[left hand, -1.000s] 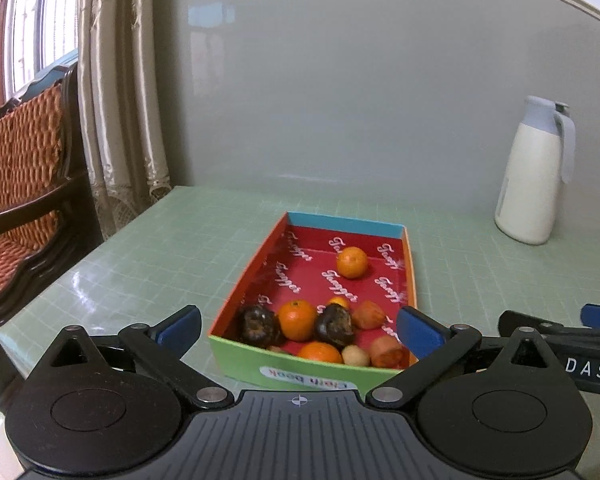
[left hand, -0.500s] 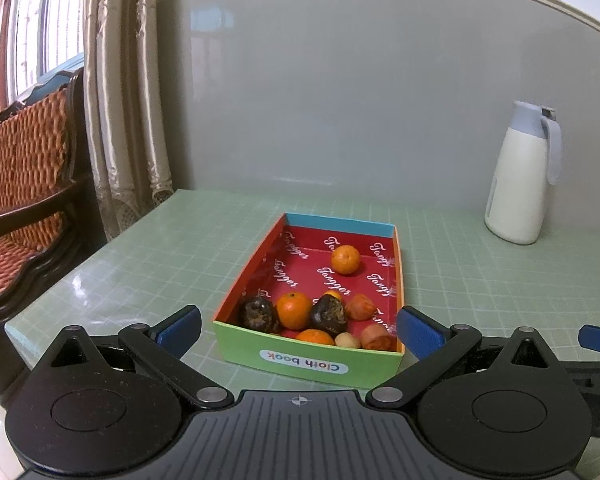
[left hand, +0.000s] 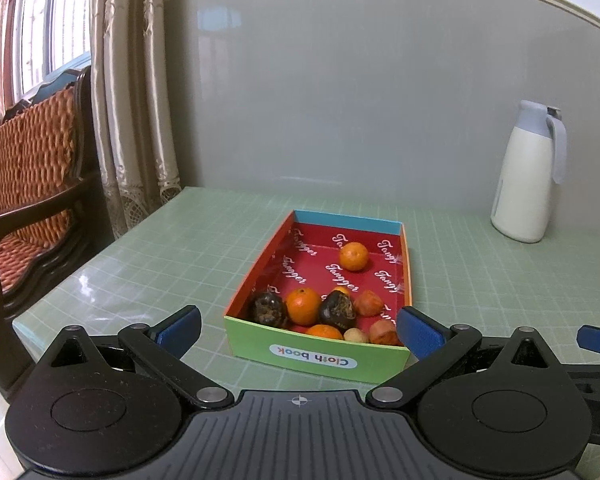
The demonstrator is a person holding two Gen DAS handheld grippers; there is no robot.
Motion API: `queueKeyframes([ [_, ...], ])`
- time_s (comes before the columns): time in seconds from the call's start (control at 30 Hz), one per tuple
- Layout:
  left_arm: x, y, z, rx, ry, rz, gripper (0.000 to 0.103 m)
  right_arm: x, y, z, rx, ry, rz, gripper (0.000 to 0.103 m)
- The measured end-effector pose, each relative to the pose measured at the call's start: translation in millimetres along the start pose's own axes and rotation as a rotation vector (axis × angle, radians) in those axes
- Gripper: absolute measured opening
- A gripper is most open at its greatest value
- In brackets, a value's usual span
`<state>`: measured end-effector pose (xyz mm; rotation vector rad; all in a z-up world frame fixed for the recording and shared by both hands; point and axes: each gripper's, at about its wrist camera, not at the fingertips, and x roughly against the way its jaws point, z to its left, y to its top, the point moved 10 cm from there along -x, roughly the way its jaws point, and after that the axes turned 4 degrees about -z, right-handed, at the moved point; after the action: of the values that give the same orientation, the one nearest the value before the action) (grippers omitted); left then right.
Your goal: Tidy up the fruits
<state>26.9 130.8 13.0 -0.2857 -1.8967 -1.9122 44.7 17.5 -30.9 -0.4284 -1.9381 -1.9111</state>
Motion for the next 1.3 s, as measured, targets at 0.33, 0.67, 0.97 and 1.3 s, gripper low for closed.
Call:
queueKeyframes([
  [0.33, -0.6, -1.4, -1.2, -0.006, -0.001, 0.003, 0.103, -1.2, 0.2, -0.2, -0.002, 0.002, 0.004, 0.103],
  [0.67, -0.2, -0.8, 0.5, 0.005, -0.005, 0.002, 0.103, 0.1, 2.5, 1.7, 0.013, 0.000, 0.000, 0.103],
  [0.97, -2.2, -3.2, 0.8, 0.020, -0.020, 0.018, 0.103, -0.1, 1.6, 3.6, 0.018, 0.008, 0.004, 0.103],
  [1.3, 0.0, -2.4, 0.1, -0.015, 0.001, -0.003, 0.103, -1.9, 0.4, 5.6, 0.026, 0.015, 0.004, 0.103],
])
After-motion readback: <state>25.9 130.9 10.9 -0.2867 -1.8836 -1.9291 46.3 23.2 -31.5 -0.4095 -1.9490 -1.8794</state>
